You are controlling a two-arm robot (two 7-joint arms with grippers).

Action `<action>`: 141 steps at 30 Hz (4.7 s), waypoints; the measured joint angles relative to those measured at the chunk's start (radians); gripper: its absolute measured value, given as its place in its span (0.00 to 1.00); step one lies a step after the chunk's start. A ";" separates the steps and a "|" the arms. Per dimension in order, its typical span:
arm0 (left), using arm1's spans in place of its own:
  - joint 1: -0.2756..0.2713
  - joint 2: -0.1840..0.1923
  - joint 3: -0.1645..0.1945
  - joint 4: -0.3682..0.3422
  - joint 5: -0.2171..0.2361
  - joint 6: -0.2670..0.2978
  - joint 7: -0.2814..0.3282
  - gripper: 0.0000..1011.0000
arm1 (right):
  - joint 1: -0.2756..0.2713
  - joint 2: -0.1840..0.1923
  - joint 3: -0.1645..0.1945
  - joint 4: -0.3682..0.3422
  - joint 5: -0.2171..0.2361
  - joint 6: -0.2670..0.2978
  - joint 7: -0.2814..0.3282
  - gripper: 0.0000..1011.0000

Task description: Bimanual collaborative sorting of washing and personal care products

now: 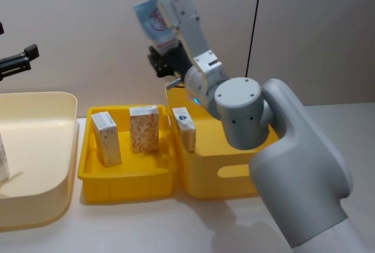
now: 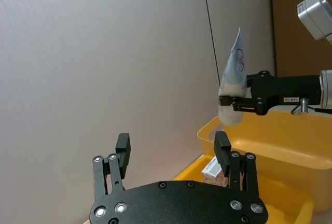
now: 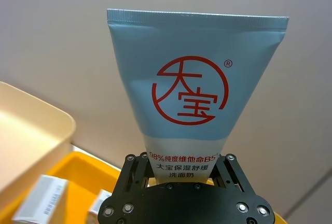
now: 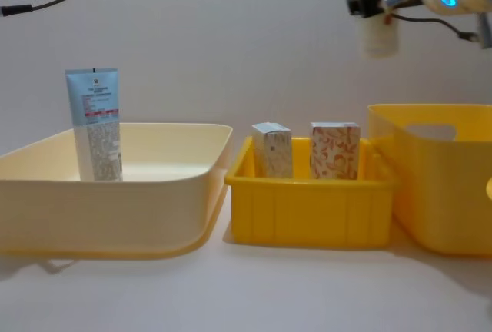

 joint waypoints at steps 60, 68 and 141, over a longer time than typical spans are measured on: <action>0.000 0.000 0.000 0.000 0.000 0.000 0.000 0.99 | -0.049 0.030 0.134 -0.052 -0.139 0.403 -0.213 0.99; 0.000 0.000 0.000 0.000 0.000 0.000 0.000 0.99 | -0.049 0.031 0.135 -0.052 -0.140 0.406 -0.212 0.99; 0.000 0.000 0.000 0.000 0.000 0.000 0.000 0.99 | 0.533 0.330 -0.548 0.383 -0.220 0.097 0.988 0.99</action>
